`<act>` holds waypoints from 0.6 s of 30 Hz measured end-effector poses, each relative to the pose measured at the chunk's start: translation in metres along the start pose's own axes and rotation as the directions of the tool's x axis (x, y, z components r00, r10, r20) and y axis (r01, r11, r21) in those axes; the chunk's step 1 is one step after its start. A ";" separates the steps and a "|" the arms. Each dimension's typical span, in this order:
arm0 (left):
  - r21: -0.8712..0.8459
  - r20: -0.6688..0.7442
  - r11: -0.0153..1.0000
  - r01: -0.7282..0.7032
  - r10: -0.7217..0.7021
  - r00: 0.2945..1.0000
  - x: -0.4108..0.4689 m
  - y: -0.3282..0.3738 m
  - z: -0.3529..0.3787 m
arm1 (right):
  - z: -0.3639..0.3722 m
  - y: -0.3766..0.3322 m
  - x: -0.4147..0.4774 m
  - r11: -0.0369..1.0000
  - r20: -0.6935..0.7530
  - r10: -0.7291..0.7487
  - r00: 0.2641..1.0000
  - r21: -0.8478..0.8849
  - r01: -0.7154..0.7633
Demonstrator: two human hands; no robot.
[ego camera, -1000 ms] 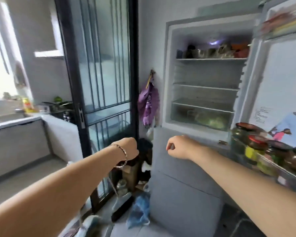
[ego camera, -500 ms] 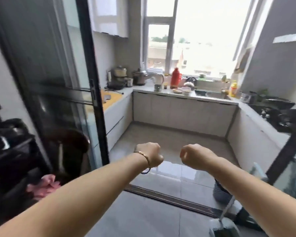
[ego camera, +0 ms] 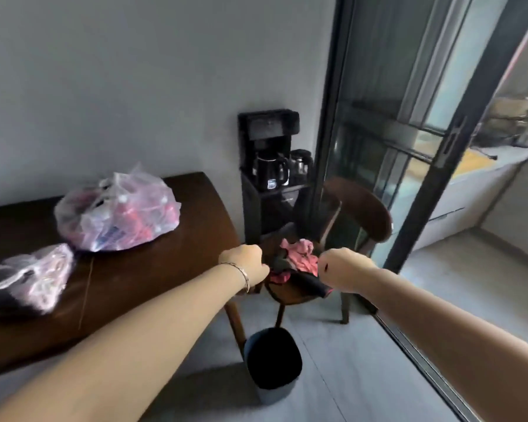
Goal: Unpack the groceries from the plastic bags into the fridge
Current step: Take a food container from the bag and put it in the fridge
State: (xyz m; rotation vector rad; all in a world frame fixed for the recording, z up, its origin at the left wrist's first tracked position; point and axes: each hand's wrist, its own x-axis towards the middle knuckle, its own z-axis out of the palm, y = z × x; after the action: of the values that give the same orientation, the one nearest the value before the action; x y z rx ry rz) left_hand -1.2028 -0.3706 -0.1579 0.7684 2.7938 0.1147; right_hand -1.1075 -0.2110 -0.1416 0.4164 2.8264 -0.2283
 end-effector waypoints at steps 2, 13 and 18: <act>-0.023 -0.008 0.995 0.102 -0.102 0.995 -0.001 -0.053 -0.002 | 0.004 -0.048 0.032 0.996 0.027 -0.083 0.996 -0.026 0.084; -0.109 -0.067 0.939 0.327 -0.335 0.940 0.019 -0.319 -0.023 | 0.020 -0.302 0.186 0.960 0.023 -0.277 0.961 0.043 0.276; -0.104 -0.047 0.870 0.481 -0.488 0.872 0.037 -0.427 -0.010 | 0.038 -0.389 0.236 0.932 0.054 -0.352 0.934 0.114 0.345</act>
State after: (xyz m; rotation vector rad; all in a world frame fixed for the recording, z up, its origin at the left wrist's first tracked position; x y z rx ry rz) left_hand -1.4474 -0.7187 -0.2148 0.0224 2.9284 0.1761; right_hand -1.4334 -0.5255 -0.2015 -0.0798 2.8045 -0.4522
